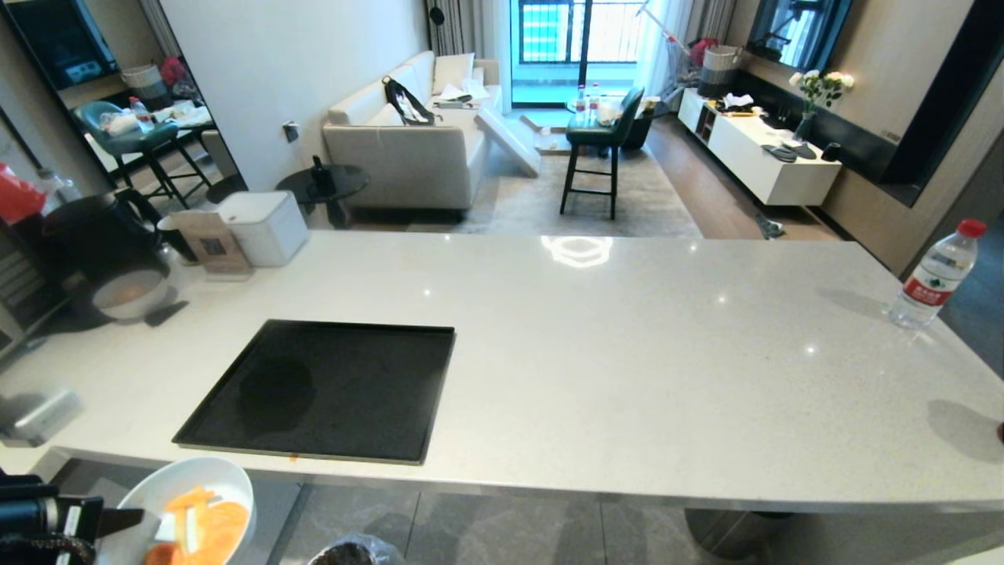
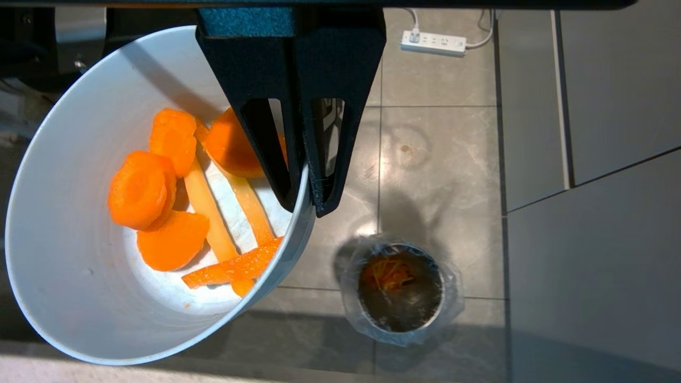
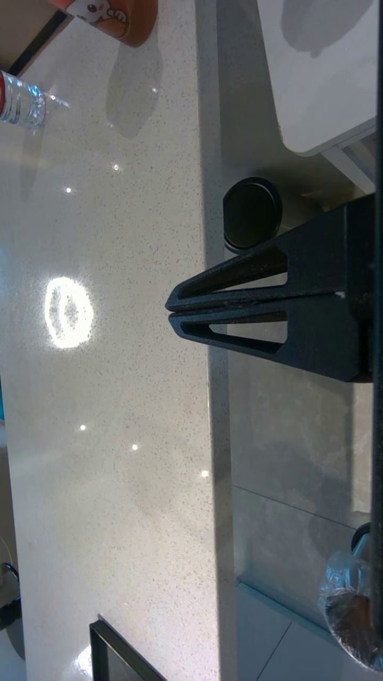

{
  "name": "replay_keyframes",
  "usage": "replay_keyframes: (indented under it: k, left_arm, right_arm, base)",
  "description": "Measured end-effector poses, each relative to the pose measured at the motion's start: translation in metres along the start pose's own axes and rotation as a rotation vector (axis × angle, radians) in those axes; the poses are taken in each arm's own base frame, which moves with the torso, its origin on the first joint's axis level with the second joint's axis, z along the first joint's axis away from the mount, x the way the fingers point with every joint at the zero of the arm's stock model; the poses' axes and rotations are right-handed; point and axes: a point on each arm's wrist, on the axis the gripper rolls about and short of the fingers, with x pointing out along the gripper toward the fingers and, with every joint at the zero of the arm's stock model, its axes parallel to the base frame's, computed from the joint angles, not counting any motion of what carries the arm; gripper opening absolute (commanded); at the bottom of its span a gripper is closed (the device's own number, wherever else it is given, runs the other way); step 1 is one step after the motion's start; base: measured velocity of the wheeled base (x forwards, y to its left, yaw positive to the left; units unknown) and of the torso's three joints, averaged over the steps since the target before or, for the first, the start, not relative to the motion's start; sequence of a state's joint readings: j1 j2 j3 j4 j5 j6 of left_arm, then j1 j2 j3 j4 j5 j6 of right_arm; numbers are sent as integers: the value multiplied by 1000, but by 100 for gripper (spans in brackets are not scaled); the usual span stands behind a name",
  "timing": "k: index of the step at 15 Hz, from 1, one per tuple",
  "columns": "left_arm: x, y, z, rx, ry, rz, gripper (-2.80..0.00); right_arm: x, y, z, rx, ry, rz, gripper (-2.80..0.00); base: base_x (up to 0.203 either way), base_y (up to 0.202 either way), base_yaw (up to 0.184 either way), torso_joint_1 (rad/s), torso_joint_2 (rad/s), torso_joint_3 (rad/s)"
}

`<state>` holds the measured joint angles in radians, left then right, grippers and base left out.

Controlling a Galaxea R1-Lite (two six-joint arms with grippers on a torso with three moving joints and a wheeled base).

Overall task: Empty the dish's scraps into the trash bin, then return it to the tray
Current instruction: Pick up the bowl with leftover food, then move the bowl over the trash can

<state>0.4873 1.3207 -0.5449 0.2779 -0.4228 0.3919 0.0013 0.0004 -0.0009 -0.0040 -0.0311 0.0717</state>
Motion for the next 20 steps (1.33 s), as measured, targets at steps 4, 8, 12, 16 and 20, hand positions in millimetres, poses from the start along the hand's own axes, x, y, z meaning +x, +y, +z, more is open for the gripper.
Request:
replay_keyframes:
  k: [4,8,12,16,20]
  left_arm:
    - [11,-20,3,40,40,-94,-280]
    - [16,-38,3,70,70,-164,-280]
    - [18,-46,3,71,86,-192,-280]
    - [15,-47,-6,63,88,-184,-280]
    - [13,-39,-8,21,76,-146,-280]
  right_arm:
    - [0,0,0,0,0,1,-280]
    - [0,0,0,0,0,0,-280]
    - [0,0,0,0,0,1,-280]
    - [0,0,0,0,-1,1,-280]
    - [0,0,0,0,0,1,-280]
  base:
    - [0,0,0,0,0,0]
    - [0,0,0,0,0,0]
    - [0,0,0,0,0,0]
    - [0,0,0,0,0,0]
    - [0,0,0,0,0,0]
